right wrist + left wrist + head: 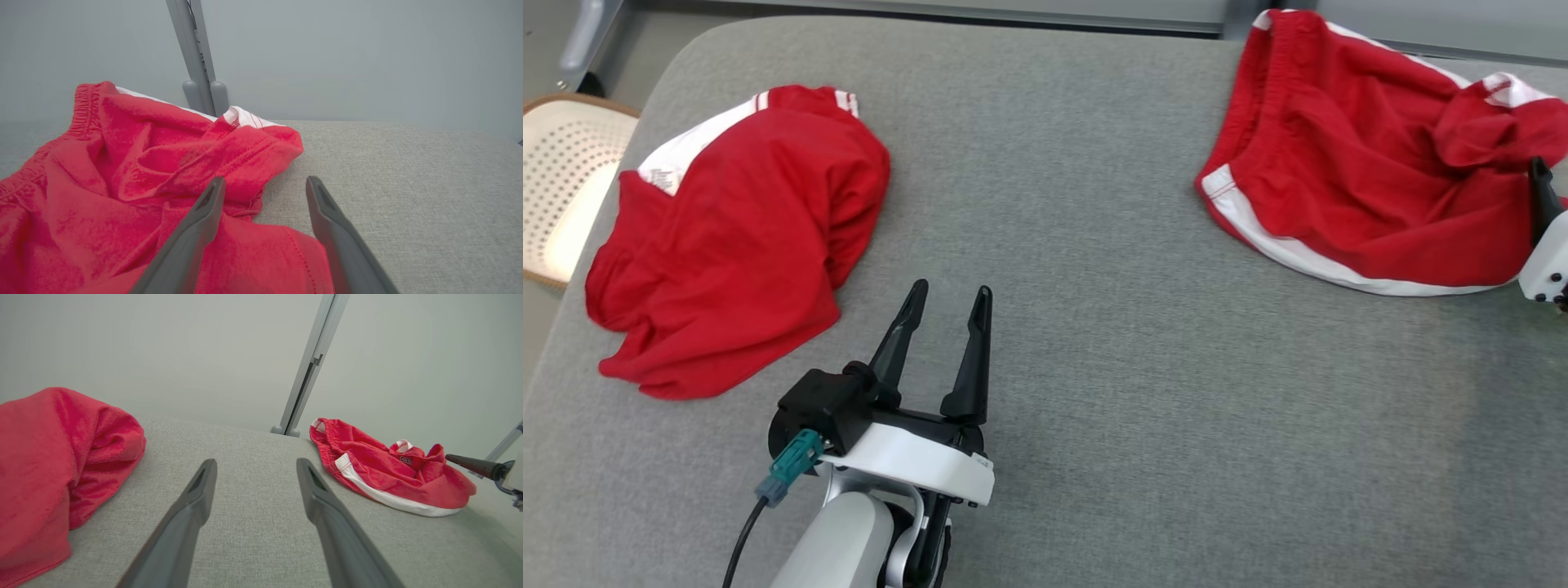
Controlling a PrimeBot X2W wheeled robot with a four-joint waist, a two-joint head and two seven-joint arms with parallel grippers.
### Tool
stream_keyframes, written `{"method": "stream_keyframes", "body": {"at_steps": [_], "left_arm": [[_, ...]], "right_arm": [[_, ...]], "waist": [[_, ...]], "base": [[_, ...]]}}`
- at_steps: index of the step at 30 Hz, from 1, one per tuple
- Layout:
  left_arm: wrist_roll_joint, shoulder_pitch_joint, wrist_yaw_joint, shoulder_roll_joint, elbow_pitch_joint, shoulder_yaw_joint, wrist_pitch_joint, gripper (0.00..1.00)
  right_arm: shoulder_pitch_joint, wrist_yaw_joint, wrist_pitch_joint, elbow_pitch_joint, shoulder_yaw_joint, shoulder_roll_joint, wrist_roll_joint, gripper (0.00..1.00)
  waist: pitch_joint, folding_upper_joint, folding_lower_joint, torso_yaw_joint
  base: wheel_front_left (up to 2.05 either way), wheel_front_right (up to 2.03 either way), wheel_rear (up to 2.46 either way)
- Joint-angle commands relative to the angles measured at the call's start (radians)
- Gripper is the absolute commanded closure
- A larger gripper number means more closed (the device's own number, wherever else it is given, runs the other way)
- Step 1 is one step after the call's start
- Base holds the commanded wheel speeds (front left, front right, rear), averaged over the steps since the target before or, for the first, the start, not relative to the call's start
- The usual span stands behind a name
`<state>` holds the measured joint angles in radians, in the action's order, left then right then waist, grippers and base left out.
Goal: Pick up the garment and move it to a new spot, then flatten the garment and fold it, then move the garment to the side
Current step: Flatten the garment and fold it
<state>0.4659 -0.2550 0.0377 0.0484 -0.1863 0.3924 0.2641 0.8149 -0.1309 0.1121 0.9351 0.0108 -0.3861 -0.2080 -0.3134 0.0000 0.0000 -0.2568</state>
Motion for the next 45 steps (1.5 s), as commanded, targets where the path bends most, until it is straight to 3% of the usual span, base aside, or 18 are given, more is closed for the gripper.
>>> {"method": "stream_keyframes", "body": {"at_steps": [1,9,17,27,36,45], "left_arm": [[-0.012,-0.017,0.000,0.004,-0.001,-0.014,0.001,0.00],[-0.035,-0.003,-0.010,0.004,0.002,-0.054,0.001,0.00],[-0.052,0.015,-0.019,0.004,0.005,-0.096,0.000,0.00],[-0.099,-0.008,-0.046,0.004,-0.038,-0.125,0.000,0.00],[-0.197,-0.170,-0.073,0.008,-0.297,-0.097,0.000,0.00],[-0.274,-0.427,-0.087,0.067,-0.624,-0.049,-0.057,0.00]], "right_arm": [[-0.013,0.000,-0.050,-0.005,-0.006,0.011,-0.018,0.00],[-0.095,0.000,-0.188,-0.075,-0.065,0.028,-0.093,0.00],[-0.296,0.000,-0.321,-0.223,-0.119,0.058,-0.202,0.00],[-0.463,0.000,-0.361,-0.379,-0.145,0.131,-0.236,0.00],[-0.454,0.000,-0.364,-0.416,-0.137,0.165,-0.209,0.00],[-0.434,0.000,-0.371,-0.406,-0.138,0.193,-0.194,0.00]], "waist": [[0.023,0.0000,0.0000,0.039],[0.078,0.0000,0.0000,0.137],[0.129,0.0000,0.0000,0.227],[0.114,0.0000,0.0000,0.336],[0.044,0.0000,0.0000,0.427],[-0.010,0.0000,0.0000,0.502]], "base": [[0.00,0.00,0.00],[0.00,0.00,0.00],[0.00,0.00,0.00],[0.00,0.00,0.00],[0.00,0.00,0.00],[0.00,0.00,0.00]]}}
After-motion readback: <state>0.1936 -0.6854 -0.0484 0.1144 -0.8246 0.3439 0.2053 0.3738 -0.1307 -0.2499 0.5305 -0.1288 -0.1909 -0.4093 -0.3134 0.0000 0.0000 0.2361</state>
